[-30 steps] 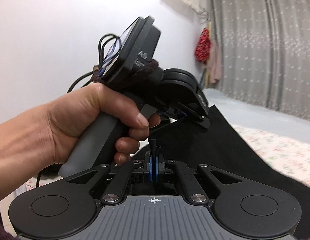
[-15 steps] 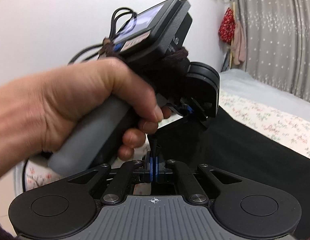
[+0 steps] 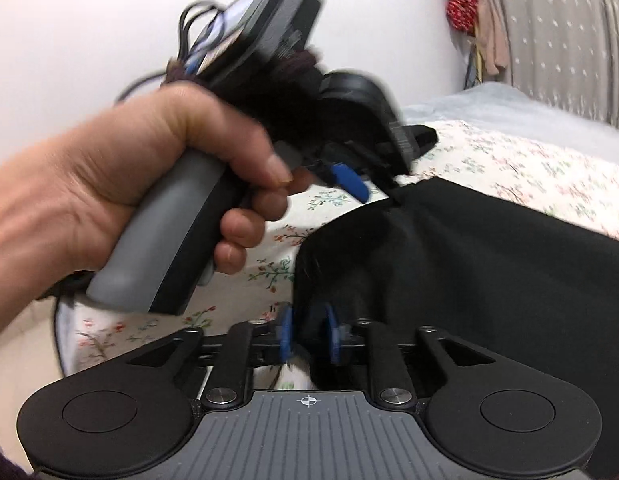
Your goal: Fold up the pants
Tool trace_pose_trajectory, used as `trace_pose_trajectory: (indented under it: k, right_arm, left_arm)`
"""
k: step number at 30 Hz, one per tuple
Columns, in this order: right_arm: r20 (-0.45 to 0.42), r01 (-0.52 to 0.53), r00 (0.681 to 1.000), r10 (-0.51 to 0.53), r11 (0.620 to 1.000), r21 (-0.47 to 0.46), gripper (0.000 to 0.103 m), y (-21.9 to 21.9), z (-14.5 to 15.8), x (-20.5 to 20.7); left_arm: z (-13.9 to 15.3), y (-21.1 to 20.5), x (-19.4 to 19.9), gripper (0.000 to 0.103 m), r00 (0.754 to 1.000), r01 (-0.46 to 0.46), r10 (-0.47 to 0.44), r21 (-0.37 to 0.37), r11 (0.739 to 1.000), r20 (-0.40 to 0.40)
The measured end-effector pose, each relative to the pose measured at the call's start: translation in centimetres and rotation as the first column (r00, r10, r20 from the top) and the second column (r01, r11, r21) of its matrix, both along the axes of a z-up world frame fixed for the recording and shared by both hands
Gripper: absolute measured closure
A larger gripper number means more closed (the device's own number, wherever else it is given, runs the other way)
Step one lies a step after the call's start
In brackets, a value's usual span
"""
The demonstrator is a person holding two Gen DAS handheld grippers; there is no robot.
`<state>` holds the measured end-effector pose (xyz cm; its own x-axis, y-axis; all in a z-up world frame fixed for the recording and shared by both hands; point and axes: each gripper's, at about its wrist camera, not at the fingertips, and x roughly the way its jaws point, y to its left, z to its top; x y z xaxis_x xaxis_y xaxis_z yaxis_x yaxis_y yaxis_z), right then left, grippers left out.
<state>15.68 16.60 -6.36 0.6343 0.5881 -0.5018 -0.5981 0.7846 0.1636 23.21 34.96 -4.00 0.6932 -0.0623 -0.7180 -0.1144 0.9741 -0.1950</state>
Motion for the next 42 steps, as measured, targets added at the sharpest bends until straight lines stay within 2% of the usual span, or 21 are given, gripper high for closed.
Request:
trace_pose_trajectory:
  k: [1, 3, 5, 8, 12, 17, 20, 22, 24, 26, 28, 30, 32, 34, 36, 38, 39, 41, 42]
  right_arm:
    - [-0.007, -0.001, 1.000, 0.001, 1.000, 0.023, 0.068, -0.8, 0.2, -0.5]
    - [-0.032, -0.009, 0.999, 0.012, 0.997, 0.078, 0.049, -2.6, 0.7, -1.6]
    - [-0.051, -0.026, 0.998, 0.033, 0.990, 0.137, 0.044, -4.6, 1.3, -2.5]
    - [-0.070, 0.067, 0.996, -0.056, 0.983, 0.173, 0.044, -7.9, 2.0, -2.6]
    - [-0.183, 0.245, 0.961, -0.207, 0.944, 0.220, 0.044, -12.6, 1.9, -0.9]
    - [-0.201, 0.331, 0.933, -0.299, 0.932, 0.147, 0.043, -16.7, 1.9, -1.4]
    - [-0.235, 0.395, 0.904, -0.356, 0.908, 0.142, 0.043, -19.4, 1.1, -2.0]
    - [-0.246, 0.430, 0.888, -0.389, 0.891, 0.147, 0.043, -21.3, 0.9, -2.1]
    - [-0.258, 0.466, 0.871, -0.418, 0.869, 0.166, 0.043, -22.9, 0.6, -2.2]
    - [-0.277, 0.497, 0.855, -0.439, 0.845, 0.195, 0.043, -24.4, 0.1, -2.0]
    - [-0.284, 0.530, 0.836, -0.469, 0.825, 0.197, 0.043, -25.6, -0.1, -1.8]
    - [-0.291, 0.548, 0.825, -0.485, 0.813, 0.198, 0.043, -26.5, -0.2, -1.6]
    - [-0.287, 0.547, 0.825, -0.487, 0.815, 0.193, 0.043, -27.1, -0.2, -1.5]
    - [-0.272, 0.548, 0.827, -0.493, 0.814, 0.192, 0.044, -28.2, 0.1, -1.7]
    - [-0.281, 0.576, 0.811, -0.514, 0.788, 0.219, 0.043, -30.1, 0.3, -1.1]
    - [-0.299, 0.618, 0.781, -0.549, 0.750, 0.237, 0.043, -32.4, 0.4, -0.4]
    - [-0.303, 0.634, 0.767, -0.565, 0.738, 0.231, 0.043, -33.5, 0.4, 0.1]
    - [-0.316, 0.656, 0.749, -0.583, 0.719, 0.230, 0.042, -35.4, 0.4, 1.4]
    - [-0.325, 0.655, 0.750, -0.577, 0.717, 0.237, 0.042, -36.2, 0.3, 2.3]
  left_arm:
    - [0.0, 0.1, -0.1, 0.092, 1.000, -0.011, 0.011, 0.010, 1.000, -0.011]
    - [0.5, 0.7, -0.4, 0.092, 0.999, -0.045, 0.045, 0.019, 0.999, -0.019]
    - [1.2, 1.0, -1.0, 0.093, 0.998, -0.062, 0.062, 0.005, 0.998, -0.005]
    - [1.4, -0.2, -1.9, 0.093, 1.000, 0.007, -0.007, -0.015, 1.000, 0.015]
    - [-0.4, -2.5, -2.1, 0.092, 0.996, 0.074, -0.071, 0.048, 0.996, -0.060]
    - [-0.7, -2.4, -2.2, 0.089, 0.994, 0.040, -0.036, 0.036, 0.999, -0.098]
    - [-0.3, -2.7, -1.8, 0.087, 0.993, 0.026, -0.020, 0.059, 0.998, -0.113]
    - [0.6, -3.3, -1.8, 0.089, 0.997, 0.014, -0.007, 0.085, 0.996, -0.080]
    - [2.0, -3.9, -1.9, 0.086, 1.000, 0.026, -0.026, 0.079, 0.997, 0.007]
    - [3.0, -4.3, -1.3, 0.072, 0.997, 0.017, -0.020, 0.042, 0.999, 0.073]
    - [3.2, -4.4, -0.2, 0.069, 0.991, 0.010, -0.006, -0.029, 1.000, 0.131]
    - [2.2, -4.4, 1.6, 0.069, 0.993, -0.012, 0.025, -0.115, 0.993, 0.112]
    - [1.2, -4.7, 3.0, 0.069, 0.995, -0.047, 0.061, -0.161, 0.986, 0.080]
    - [0.7, -5.3, 3.9, 0.069, 0.996, -0.053, 0.063, -0.148, 0.988, 0.064]
    - [0.6, -6.2, 4.8, 0.069, 0.997, -0.040, 0.046, -0.095, 0.995, 0.060]
    - [0.2, -6.9, 5.4, 0.069, 0.999, -0.019, 0.022, -0.062, 0.998, 0.040]
    - [-0.1, -7.1, 5.7, 0.070, 1.000, -0.012, 0.013, -0.045, 0.999, 0.027]
    - [-0.9, -7.5, 6.2, 0.082, 1.000, -0.023, 0.023, 0.003, 1.000, 0.004]
    - [-1.3, -7.5, 6.1, 0.102, 0.999, -0.045, 0.045, 0.029, 0.999, -0.005]
